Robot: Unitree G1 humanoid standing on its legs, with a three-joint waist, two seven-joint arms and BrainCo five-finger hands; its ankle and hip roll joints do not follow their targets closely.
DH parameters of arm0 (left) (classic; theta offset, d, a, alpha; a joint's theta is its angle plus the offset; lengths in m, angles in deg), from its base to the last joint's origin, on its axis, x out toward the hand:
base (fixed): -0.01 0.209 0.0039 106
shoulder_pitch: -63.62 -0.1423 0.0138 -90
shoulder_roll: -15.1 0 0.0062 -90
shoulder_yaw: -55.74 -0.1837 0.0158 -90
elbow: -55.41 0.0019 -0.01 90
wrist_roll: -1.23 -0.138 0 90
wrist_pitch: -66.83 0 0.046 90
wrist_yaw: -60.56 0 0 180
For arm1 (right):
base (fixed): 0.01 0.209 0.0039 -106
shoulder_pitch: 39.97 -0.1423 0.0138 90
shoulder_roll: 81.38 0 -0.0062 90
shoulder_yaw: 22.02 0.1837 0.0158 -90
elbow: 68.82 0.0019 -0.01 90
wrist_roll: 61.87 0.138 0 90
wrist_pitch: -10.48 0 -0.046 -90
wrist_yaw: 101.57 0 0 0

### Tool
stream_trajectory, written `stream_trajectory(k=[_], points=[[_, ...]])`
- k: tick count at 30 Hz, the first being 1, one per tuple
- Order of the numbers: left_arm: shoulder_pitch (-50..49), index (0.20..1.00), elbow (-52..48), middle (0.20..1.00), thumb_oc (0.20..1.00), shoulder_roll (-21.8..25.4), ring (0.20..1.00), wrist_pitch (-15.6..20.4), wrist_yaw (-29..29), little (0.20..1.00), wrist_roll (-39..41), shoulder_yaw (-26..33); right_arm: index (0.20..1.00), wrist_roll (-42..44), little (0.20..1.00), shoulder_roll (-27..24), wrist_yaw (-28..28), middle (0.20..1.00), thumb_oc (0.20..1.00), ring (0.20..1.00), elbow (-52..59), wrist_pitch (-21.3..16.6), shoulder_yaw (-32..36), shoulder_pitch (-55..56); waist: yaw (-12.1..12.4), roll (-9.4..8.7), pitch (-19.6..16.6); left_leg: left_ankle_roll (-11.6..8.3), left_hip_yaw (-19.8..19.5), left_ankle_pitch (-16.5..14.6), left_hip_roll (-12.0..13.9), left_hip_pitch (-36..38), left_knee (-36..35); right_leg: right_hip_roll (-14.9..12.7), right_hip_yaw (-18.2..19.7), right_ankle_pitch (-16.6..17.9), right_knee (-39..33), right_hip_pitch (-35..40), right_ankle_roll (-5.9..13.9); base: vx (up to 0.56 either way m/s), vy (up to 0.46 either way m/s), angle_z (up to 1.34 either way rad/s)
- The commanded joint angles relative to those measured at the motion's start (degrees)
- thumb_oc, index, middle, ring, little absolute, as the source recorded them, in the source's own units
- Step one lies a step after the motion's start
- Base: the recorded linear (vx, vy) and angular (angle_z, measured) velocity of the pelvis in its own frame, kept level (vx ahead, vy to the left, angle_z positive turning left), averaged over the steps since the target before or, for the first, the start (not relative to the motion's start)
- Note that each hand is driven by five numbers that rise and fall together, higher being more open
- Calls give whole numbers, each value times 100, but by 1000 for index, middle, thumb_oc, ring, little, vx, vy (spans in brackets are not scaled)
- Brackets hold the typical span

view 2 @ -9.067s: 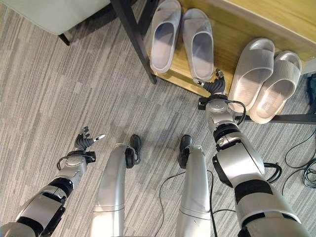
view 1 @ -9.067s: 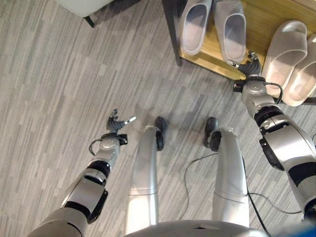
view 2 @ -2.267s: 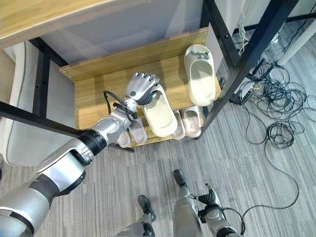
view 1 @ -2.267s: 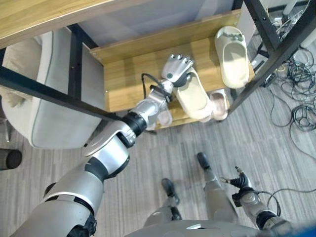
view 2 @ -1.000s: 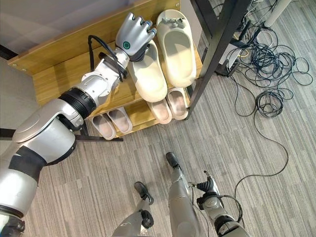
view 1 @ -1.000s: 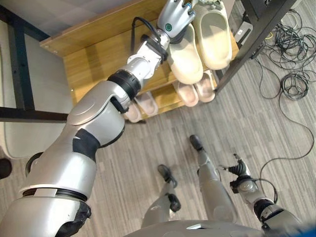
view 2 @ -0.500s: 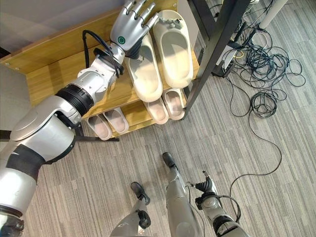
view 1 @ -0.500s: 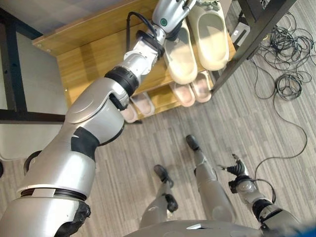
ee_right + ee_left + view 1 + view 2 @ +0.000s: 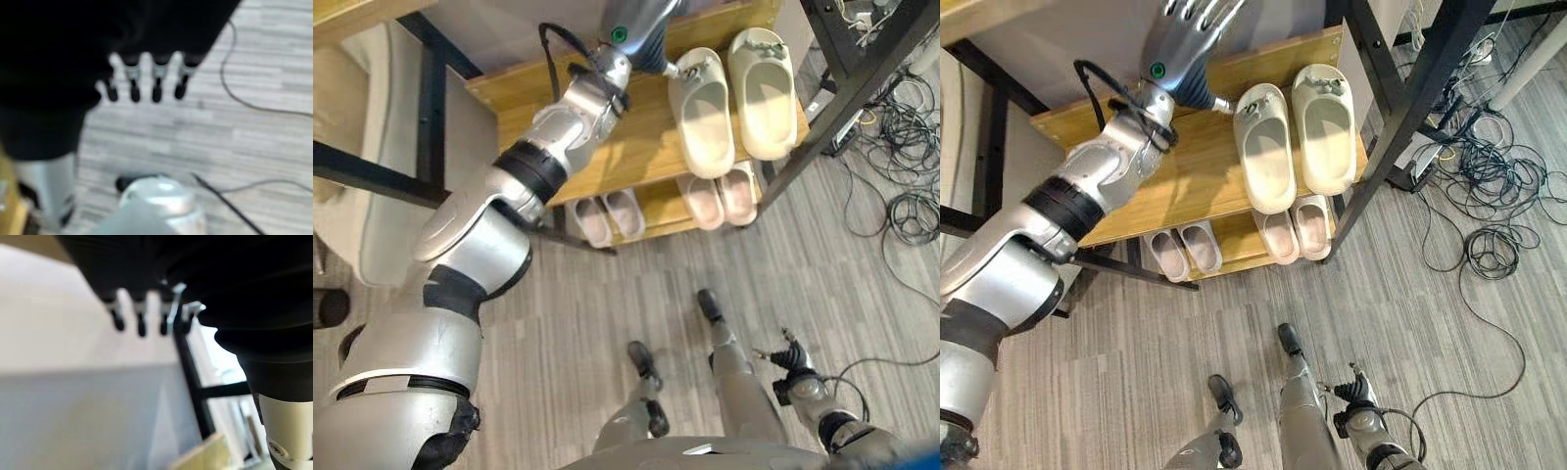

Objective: Arrange the slippers neatly on the shoe rack.

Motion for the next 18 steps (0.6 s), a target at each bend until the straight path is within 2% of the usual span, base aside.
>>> stream_trajectory(k=[1,5,9,11,13,14,18], points=[[20,1000,342,1000,1000,241,1000,201,109,1000,-80,293,1000,32,1000,-47,-9,1000,1000,1000,-66,48,-58,73,-58,0,55,-387,-758,-199,429,122,27,-196,-626,-151,-444,411,331,-3,21,7],[-459,1000,271,1000,1000,149,1000,186,291,1000,-327,225,1000,16,1000,-38,-44,1000,1000,1000,-143,110,47,-2,2,-6,18,-362,-786,-182,404,85,27,-222,-626,-151,-433,405,333,-16,20,7],[-531,1000,518,1000,1000,22,1000,141,413,1000,-309,259,1000,8,1000,-44,-27,1000,1000,1000,-141,113,45,25,23,-8,31,-356,-810,-163,395,76,27,-236,-646,-150,-420,402,333,-4,5,1],[-620,1000,746,1000,1000,-186,1000,198,522,1000,61,402,1000,3,1000,-50,-19,1000,1000,1000,-131,137,37,71,10,-19,24,-349,-807,-152,392,86,27,-226,-630,-155,-405,387,318,0,0,0],[-623,1000,748,1000,1000,-193,1000,199,521,1000,63,403,1000,3,1000,-54,-19,1000,1000,1000,-130,138,39,77,14,-11,29,-349,-806,-171,397,105,27,-221,-633,-177,-394,401,320,0,0,0],[-642,1000,956,1000,1000,-473,1000,274,607,1000,578,607,1000,-17,1000,-65,-25,1000,1000,1000,-106,166,31,139,-3,-15,13,-343,-816,-155,394,91,27,-209,-618,-177,-383,361,303,0,0,0],[-584,1000,1398,1000,1000,-879,1000,253,707,1000,962,699,1000,-69,1000,-107,-44,1000,1000,1000,-65,192,2,158,-44,12,-1,-343,-776,-141,387,63,27,-201,-587,-160,-402,320,299,0,0,0]])
